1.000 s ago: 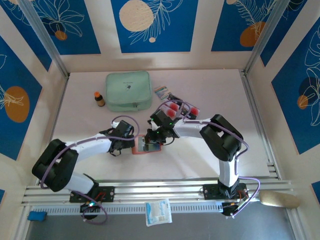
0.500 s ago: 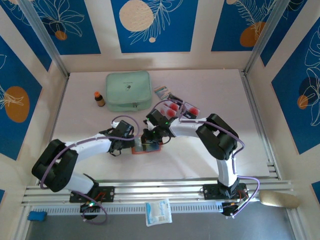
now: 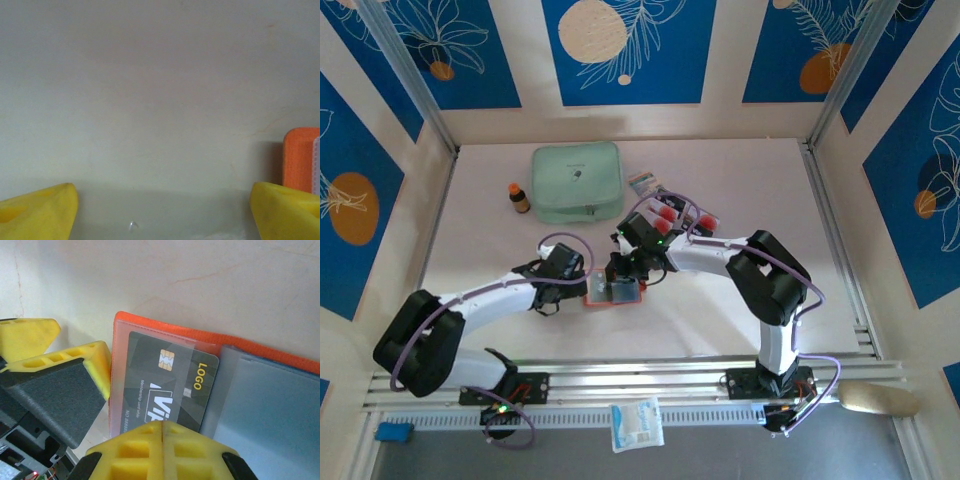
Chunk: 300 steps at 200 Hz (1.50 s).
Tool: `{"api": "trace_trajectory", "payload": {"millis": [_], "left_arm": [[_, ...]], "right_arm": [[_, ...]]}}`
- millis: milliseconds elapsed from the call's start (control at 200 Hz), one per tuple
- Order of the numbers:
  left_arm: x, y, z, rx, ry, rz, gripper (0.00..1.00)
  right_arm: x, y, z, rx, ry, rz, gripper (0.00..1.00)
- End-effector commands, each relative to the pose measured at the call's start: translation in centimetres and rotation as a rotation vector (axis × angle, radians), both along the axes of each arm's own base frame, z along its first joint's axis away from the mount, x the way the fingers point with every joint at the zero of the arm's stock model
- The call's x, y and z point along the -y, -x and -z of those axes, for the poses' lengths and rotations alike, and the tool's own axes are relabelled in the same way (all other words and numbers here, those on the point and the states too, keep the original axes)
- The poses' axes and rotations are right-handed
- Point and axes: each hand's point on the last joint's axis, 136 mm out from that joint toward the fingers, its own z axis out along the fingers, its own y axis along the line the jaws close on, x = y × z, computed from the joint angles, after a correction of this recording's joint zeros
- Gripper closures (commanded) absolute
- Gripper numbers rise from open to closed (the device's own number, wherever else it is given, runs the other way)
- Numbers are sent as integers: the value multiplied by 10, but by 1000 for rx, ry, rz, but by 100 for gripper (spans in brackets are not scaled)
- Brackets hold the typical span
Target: Put the credit cards into the card holder
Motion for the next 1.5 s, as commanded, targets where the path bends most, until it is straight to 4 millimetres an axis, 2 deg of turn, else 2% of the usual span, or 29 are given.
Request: {"api": "trace_trajectory", "payload": {"millis": [0, 455, 875, 1035, 1250, 1350, 1495], "left_arm": [[-6, 5, 10, -32, -16, -20, 11], [-5, 4, 21, -50, -35, -9, 11], [-4, 2, 20, -44, -31, -9, 11], [-5, 3, 16, -38, -30, -9, 11], [-5, 2, 6, -16, -20, -13, 11], [-6, 1, -2, 2, -16, -16, 11], [-8, 0, -17, 31, -12, -22, 10]], "right_arm": [[5, 1, 12, -17, 38, -9, 100], [-7, 8, 33, -54, 84, -64, 100], [-18, 11, 34, -70, 80, -76, 100], [-18, 9, 19, -57, 50, -75, 100], [-7, 4, -20, 2, -9, -59, 100], [6, 2, -31, 31, 0, -34, 96], [36, -2, -31, 62, 76, 14, 85]]}}
